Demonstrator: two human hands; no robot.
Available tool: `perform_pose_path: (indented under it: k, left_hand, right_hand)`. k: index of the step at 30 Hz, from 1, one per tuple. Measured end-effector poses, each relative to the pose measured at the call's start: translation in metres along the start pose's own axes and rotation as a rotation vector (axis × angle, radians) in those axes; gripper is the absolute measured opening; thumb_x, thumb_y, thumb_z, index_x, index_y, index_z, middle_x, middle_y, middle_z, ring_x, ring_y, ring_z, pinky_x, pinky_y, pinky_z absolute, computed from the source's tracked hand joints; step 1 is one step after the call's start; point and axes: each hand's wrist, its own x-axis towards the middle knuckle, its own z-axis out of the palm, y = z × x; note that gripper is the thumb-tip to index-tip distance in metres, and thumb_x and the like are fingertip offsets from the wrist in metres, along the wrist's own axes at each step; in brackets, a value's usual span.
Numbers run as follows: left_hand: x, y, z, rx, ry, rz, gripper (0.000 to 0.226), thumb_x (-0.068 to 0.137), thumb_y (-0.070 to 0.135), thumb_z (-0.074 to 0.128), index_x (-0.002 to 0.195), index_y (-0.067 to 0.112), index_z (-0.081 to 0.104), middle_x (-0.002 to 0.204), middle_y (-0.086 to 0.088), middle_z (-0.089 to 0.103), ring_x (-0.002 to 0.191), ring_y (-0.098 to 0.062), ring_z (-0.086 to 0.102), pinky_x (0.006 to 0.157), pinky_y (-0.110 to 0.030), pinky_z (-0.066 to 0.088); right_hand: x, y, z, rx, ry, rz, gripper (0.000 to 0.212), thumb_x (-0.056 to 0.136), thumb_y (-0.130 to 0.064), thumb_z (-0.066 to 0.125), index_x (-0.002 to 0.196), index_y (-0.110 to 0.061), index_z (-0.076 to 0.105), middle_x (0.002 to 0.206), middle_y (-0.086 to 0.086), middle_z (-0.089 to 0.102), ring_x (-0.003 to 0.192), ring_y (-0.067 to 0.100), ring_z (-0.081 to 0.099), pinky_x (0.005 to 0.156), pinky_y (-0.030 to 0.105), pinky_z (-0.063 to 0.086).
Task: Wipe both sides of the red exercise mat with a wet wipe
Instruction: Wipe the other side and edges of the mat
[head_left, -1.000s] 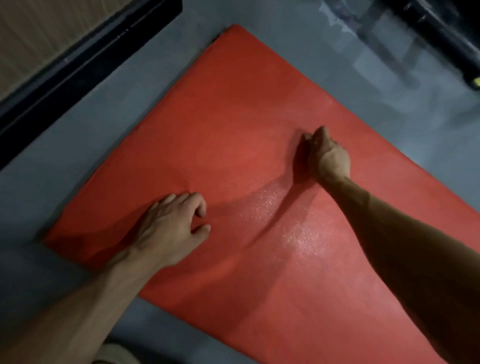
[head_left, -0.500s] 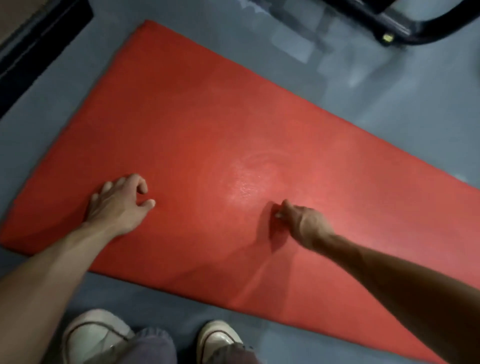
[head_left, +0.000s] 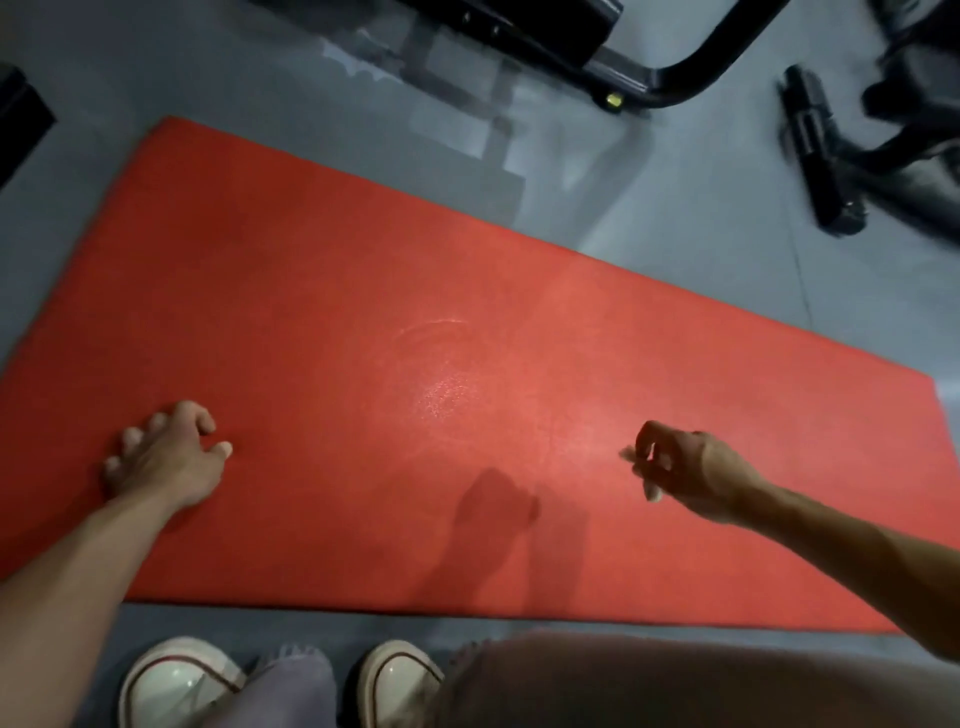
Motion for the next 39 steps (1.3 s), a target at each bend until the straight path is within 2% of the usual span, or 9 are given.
perform_pose_path:
  k: [6, 9, 12, 14, 20, 25, 30, 34, 39]
  left_hand:
    - [-0.026, 0.009, 0.014, 0.013, 0.103, -0.042, 0.013, 0.100, 0.027, 0.058, 0.112, 0.022, 0.057, 0.128, -0.019, 0.048, 0.126, -0.040, 0.041, 0.106, -0.053, 0.034]
    - [-0.036, 0.028, 0.024, -0.021, 0.125, 0.064, 0.015, 0.095, 0.020, 0.061, 0.109, 0.015, 0.061, 0.117, -0.021, 0.053, 0.115, -0.044, 0.048, 0.101, -0.052, 0.042]
    - [-0.048, 0.071, 0.044, -0.060, 0.012, 0.415, 0.013, 0.091, 0.024, 0.069, 0.101, 0.019, 0.061, 0.096, -0.011, 0.064, 0.096, -0.038, 0.063, 0.086, -0.044, 0.051]
    - [-0.052, 0.107, 0.049, -0.081, -0.057, 0.533, 0.012, 0.093, 0.032, 0.067, 0.095, 0.025, 0.058, 0.086, -0.002, 0.066, 0.089, -0.032, 0.066, 0.077, -0.039, 0.051]
    - [-0.041, 0.137, 0.067, 0.111, -0.017, 0.398, 0.052, 0.098, 0.055, 0.049, 0.066, 0.014, 0.054, 0.080, -0.010, 0.073, 0.087, -0.035, 0.071, 0.070, -0.038, 0.051]
    - [-0.033, 0.138, 0.063, -0.030, -0.071, 0.244, 0.063, 0.094, 0.059, 0.042, 0.062, 0.011, 0.067, 0.050, -0.008, 0.064, 0.054, -0.023, 0.069, 0.060, -0.034, 0.055]
    - [-0.025, 0.148, 0.058, -0.136, -0.174, 0.137, 0.061, 0.100, 0.044, 0.042, 0.058, 0.007, 0.066, 0.044, -0.007, 0.062, 0.033, -0.021, 0.058, 0.044, -0.023, 0.043]
    - [-0.025, 0.150, 0.059, -0.160, -0.185, 0.126, 0.060, 0.099, 0.042, 0.042, 0.057, 0.007, 0.066, 0.043, -0.008, 0.061, 0.032, -0.022, 0.056, 0.042, -0.022, 0.041]
    - [-0.022, 0.148, 0.058, -0.192, -0.204, 0.130, 0.060, 0.100, 0.040, 0.043, 0.056, 0.005, 0.065, 0.042, -0.010, 0.059, 0.031, -0.024, 0.054, 0.041, -0.024, 0.043]
  right_hand:
    - [0.016, -0.020, -0.028, 0.027, 0.048, -0.068, 0.014, 0.100, -0.015, 0.056, 0.092, -0.024, 0.049, 0.075, -0.037, 0.068, 0.110, -0.009, 0.063, 0.067, 0.024, 0.055]
    - [0.041, -0.034, -0.019, -0.003, 0.029, -0.130, 0.017, 0.095, -0.012, 0.054, 0.090, -0.025, 0.046, 0.081, -0.042, 0.064, 0.101, 0.000, 0.070, 0.069, 0.032, 0.057]
    - [0.066, -0.025, 0.007, 0.022, -0.007, -0.093, 0.015, 0.091, -0.009, 0.053, 0.091, -0.023, 0.048, 0.095, -0.036, 0.069, 0.072, -0.014, 0.063, 0.055, 0.014, 0.045]
    - [0.080, -0.011, 0.028, -0.007, -0.023, -0.088, 0.013, 0.091, -0.011, 0.054, 0.094, -0.023, 0.050, 0.078, -0.045, 0.062, 0.060, -0.018, 0.053, 0.051, 0.010, 0.037]
    - [0.109, 0.034, 0.072, 0.048, 0.096, -0.025, 0.015, 0.091, -0.017, 0.058, 0.101, -0.027, 0.054, 0.077, -0.012, 0.074, 0.080, 0.025, 0.069, 0.062, 0.032, 0.047]
    - [0.134, 0.051, 0.089, 0.327, 0.381, 0.196, 0.018, 0.098, -0.034, 0.059, 0.102, -0.017, 0.055, 0.069, -0.012, 0.068, 0.069, 0.019, 0.066, 0.061, 0.032, 0.044]
    - [0.167, 0.022, 0.116, 0.551, 0.609, 0.439, 0.012, 0.097, -0.023, 0.058, 0.097, -0.012, 0.061, 0.084, 0.005, 0.063, 0.088, 0.035, 0.065, 0.067, 0.031, 0.037]
    - [0.177, -0.047, 0.132, 0.472, 0.594, 0.174, 0.015, 0.099, -0.030, 0.056, 0.092, -0.016, 0.057, 0.082, 0.010, 0.066, 0.076, 0.035, 0.063, 0.061, 0.041, 0.046]
    - [0.147, -0.156, 0.166, 0.124, 0.405, -0.690, 0.013, 0.099, -0.025, 0.052, 0.092, -0.018, 0.060, 0.079, 0.005, 0.064, 0.071, 0.030, 0.057, 0.064, 0.039, 0.051]
